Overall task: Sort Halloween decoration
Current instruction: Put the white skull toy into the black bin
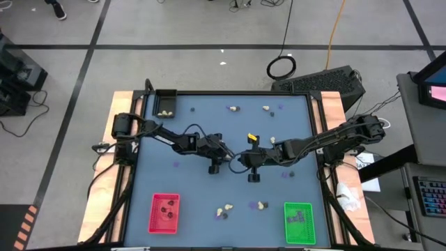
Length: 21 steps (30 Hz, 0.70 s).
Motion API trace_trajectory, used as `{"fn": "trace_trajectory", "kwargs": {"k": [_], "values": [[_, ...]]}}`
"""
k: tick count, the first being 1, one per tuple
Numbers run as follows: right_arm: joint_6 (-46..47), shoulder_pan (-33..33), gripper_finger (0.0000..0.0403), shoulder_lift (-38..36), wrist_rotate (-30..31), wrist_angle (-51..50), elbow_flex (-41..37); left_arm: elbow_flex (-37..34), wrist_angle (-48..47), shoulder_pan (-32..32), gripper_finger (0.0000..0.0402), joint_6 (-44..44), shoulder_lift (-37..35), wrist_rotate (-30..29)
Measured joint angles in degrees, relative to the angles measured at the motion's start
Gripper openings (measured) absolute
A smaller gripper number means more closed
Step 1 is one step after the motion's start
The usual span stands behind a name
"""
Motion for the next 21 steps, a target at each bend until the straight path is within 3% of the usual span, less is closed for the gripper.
{"fn": "trace_trajectory", "kwargs": {"k": [14, 21], "values": [[-0.2, 0.0, 0.0000, 0.0, 0.0, 0.5, 0.0, -0.2, 1.3, -2.1, 0.0064, 0.1, -0.1, -1.1], [-0.2, 0.0, 0.0000, 0.0, 0.0, 0.4, 0.0, -0.5, -2.0, -2.4, 0.0064, -2.8, -5.0, -0.6]]}}
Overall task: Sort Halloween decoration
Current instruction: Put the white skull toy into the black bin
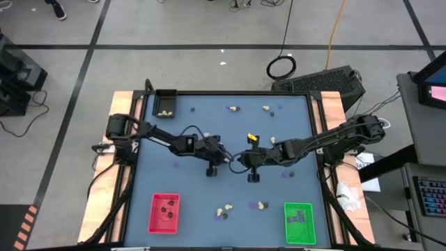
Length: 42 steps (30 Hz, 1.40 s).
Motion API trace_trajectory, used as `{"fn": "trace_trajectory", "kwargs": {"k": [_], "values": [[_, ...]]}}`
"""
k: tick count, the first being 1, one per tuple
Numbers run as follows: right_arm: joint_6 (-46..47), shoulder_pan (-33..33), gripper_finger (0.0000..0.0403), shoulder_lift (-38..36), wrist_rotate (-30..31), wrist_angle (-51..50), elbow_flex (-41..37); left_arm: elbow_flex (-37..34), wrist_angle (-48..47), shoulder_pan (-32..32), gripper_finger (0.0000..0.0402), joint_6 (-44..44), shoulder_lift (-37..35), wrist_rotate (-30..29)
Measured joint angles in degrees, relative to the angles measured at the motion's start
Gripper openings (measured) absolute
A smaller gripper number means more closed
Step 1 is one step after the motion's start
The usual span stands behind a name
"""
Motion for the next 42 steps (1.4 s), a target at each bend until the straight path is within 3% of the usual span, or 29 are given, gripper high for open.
{"fn": "trace_trajectory", "kwargs": {"k": [10, 13, 23, 30, 34, 37, 42], "values": [[0.0, 0.0, 0.0000, 0.0, 0.0, 0.0, 0.0, 0.2, -17.2, 1.2, 0.0064, -2.2, -18.1, -8.2], [0.0, 0.0, 0.0000, 0.0, 0.0, 0.0, 0.0, 0.2, -24.6, 2.9, 0.0064, -4.7, -23.5, -13.9], [0.0, 0.0, 0.0000, 0.0, 0.0, 0.1, 0.0, 0.3, -48.7, 15.9, 0.0064, -12.2, -35.7, -25.1], [0.2, 0.0, 0.0000, 0.0, 0.0, 0.2, 0.0, 0.3, -55.3, 32.6, 0.0064, -10.5, -35.9, -24.6], [0.4, 0.0, 0.0000, 0.0, 0.0, 0.2, 0.0, 0.3, -54.7, 41.1, 0.0064, -6.5, -33.7, -19.0], [0.4, 0.0, 0.0000, 0.0, 0.0, 0.2, 0.0, 0.3, -54.2, 45.9, 0.0064, -4.2, -30.7, -14.6], [0.5, 0.0, 0.0000, 0.0, 0.0, 0.2, 0.0, 0.3, -52.9, 50.6, 0.0064, -1.4, -25.4, -13.7]]}}
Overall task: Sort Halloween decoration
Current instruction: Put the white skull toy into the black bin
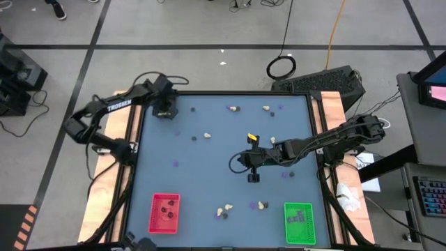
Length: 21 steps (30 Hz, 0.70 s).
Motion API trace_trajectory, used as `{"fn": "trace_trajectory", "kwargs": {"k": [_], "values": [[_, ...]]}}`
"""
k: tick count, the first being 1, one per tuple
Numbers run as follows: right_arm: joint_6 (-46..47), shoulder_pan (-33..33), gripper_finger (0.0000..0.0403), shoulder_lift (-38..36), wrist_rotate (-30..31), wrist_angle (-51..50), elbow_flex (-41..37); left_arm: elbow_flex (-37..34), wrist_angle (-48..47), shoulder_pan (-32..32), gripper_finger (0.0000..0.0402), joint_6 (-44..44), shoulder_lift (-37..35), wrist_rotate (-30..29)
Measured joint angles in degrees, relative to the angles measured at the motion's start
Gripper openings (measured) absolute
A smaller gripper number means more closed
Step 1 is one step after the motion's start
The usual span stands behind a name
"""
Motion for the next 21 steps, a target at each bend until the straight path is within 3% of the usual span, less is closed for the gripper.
{"fn": "trace_trajectory", "kwargs": {"k": [12, 21], "values": [[0.4, 0.0, 0.0000, 0.0, 0.0, 0.0, 0.0, 0.0, 4.7, 3.1, 0.0064, 1.4, 5.7, 0.5], [0.4, 0.0, 0.0000, 0.0, -0.1, 0.0, 0.0, 0.0, 5.1, 4.4, 0.0095, 1.3, 8.2, 0.7]]}}
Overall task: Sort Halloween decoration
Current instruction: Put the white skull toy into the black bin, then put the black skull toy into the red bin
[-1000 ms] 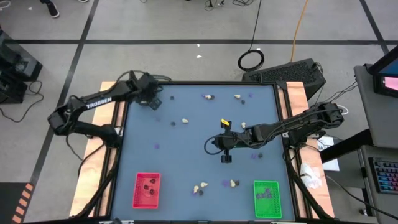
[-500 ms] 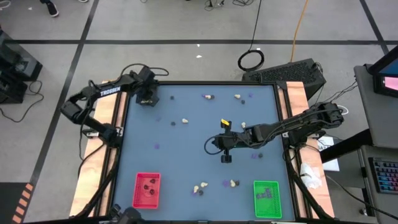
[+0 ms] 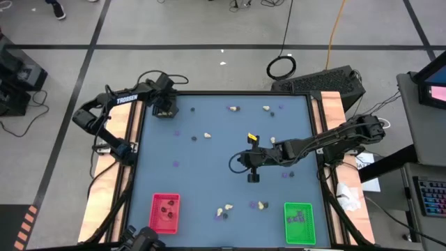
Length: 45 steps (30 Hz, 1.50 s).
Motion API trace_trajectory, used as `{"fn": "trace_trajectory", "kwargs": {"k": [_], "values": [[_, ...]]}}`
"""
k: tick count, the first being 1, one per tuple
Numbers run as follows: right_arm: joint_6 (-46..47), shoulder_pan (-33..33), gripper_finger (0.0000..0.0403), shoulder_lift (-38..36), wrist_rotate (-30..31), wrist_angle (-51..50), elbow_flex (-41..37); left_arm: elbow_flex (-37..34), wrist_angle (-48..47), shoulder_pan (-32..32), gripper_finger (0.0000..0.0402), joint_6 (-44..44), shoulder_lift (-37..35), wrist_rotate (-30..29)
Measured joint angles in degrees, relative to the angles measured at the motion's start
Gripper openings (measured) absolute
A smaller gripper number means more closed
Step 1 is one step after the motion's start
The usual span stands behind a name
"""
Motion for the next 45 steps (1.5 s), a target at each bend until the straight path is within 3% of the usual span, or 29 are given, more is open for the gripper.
{"fn": "trace_trajectory", "kwargs": {"k": [8, 16, 24, 27, 33, 39, 45], "values": [[0.0, 0.0, 0.0000, 0.0, 0.0, 0.0, 0.0, 0.0, 0.5, 0.0, 0.0099, 0.0, -1.8, 0.0], [0.0, 0.0, 0.0000, 0.0, 0.0, 0.0, 0.0, 0.0, 0.9, -0.1, 0.0103, 0.0, -8.5, 0.6], [0.0, 0.0, 0.0000, 0.0, 0.1, 0.2, 0.0, -0.6, -0.5, 0.0, 0.0181, -1.4, -8.9, 1.7], [0.0, 0.0, 0.0000, 0.0, 0.1, 0.2, 0.0, -0.6, 1.0, -0.4, 0.0191, -0.7, -9.0, 1.7], [-0.3, 0.0, 0.0000, 0.0, 0.2, 0.2, 0.0, -0.6, 1.4, -5.3, 0.0135, 0.3, -13.5, 2.1], [-0.3, 0.1, 0.0000, 0.0, 0.4, -0.2, 0.0, -0.6, 5.8, -16.1, 0.0049, -3.4, -19.6, 2.6], [0.0, 0.6, 0.0000, 0.0, 0.6, -0.2, 0.0, -7.2, 22.2, -30.3, 0.0003, -6.1, -24.2, -0.9]]}}
